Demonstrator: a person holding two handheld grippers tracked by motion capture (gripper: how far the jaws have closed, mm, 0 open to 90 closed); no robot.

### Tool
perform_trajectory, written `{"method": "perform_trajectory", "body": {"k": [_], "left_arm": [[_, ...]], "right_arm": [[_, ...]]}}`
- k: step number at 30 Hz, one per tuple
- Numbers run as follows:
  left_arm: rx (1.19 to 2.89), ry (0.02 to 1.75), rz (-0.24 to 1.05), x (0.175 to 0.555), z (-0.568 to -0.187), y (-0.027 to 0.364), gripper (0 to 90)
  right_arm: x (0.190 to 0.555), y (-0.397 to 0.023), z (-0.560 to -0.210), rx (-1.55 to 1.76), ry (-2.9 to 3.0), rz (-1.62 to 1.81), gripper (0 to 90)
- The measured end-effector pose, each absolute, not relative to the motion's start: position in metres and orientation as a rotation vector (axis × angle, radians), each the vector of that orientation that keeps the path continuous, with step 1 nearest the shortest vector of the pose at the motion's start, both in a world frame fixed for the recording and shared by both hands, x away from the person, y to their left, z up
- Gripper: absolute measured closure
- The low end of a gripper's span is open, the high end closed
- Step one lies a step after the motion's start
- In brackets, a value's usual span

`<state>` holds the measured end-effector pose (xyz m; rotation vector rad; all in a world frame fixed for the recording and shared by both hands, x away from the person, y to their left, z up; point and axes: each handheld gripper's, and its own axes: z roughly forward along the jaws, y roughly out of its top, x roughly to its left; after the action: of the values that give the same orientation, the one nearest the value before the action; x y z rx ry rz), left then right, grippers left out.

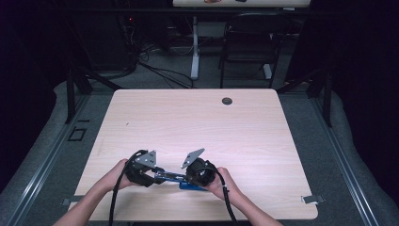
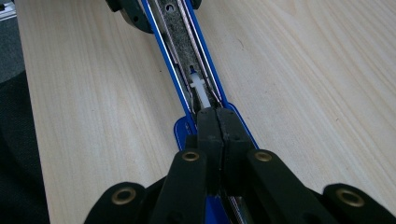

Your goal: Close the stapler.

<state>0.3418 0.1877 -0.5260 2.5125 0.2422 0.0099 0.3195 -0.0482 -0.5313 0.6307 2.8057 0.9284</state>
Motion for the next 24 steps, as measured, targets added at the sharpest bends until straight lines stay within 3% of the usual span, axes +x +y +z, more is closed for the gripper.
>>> {"method": "perform_trajectory", "body": {"k": [24], "left_arm": [[2.384, 0.229, 0.07, 0.335, -0.513, 0.185, 60.0]], "right_arm": [[0.316, -0.045, -0.524, 0.599, 2.781, 0.981, 89.6]]}}
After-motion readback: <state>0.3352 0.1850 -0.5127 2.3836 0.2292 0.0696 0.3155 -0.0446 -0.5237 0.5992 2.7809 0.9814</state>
